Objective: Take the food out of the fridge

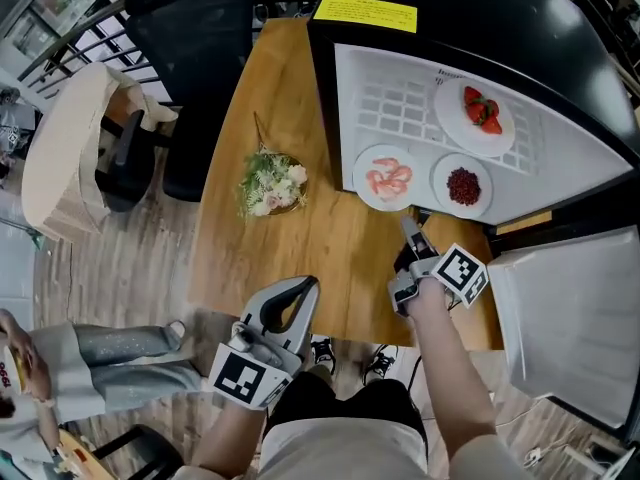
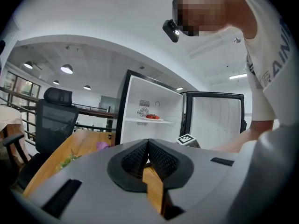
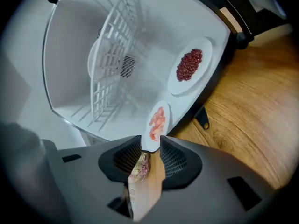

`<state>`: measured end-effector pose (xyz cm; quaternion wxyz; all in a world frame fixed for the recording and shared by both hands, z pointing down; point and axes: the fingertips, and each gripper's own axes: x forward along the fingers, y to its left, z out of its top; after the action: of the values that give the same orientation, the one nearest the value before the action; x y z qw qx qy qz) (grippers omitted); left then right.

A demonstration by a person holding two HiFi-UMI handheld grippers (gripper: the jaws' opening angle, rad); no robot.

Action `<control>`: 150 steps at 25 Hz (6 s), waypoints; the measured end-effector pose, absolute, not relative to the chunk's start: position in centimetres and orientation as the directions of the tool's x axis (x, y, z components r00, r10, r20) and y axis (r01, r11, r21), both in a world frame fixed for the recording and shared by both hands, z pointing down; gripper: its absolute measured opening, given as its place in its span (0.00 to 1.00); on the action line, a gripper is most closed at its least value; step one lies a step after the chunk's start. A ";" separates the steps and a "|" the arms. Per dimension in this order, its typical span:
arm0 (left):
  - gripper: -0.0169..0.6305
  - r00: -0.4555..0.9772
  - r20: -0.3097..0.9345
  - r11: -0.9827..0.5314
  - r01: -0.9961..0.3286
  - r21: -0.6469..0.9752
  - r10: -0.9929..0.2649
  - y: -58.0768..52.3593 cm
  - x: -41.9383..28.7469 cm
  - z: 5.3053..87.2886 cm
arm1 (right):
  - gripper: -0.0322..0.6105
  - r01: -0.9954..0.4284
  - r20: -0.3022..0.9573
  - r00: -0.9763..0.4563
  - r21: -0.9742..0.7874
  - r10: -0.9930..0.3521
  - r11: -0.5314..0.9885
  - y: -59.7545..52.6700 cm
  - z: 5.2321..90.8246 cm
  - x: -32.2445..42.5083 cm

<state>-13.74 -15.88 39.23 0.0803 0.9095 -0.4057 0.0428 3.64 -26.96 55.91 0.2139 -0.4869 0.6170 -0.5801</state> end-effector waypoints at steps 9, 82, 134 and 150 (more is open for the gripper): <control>0.04 0.659 0.186 -0.644 -0.752 0.141 -0.728 -17.3 -15.3 41.7 | 0.23 -0.236 0.349 -0.393 -0.932 -0.851 -0.274 -29.0 60.3 3.5; 0.04 0.904 0.166 -0.888 -0.420 0.188 -0.393 -5.4 4.6 43.3 | 0.09 -0.068 0.137 -0.342 -0.990 -0.930 -0.121 3.4 57.6 17.7; 0.04 0.955 0.208 -0.944 -0.254 0.212 -0.210 -1.6 7.2 46.8 | 0.15 0.021 0.235 -0.147 -0.971 -0.961 -0.240 4.6 66.3 19.1; 0.04 0.948 0.188 -0.935 -0.293 0.200 -0.257 -2.3 6.2 44.8 | 0.09 -0.337 0.251 -0.193 -0.925 -0.949 -0.176 7.0 57.9 18.1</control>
<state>6.23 -2.32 44.77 0.1133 0.9804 -0.1403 0.0799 18.13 6.95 57.93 0.2936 -0.5633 0.5706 -0.5204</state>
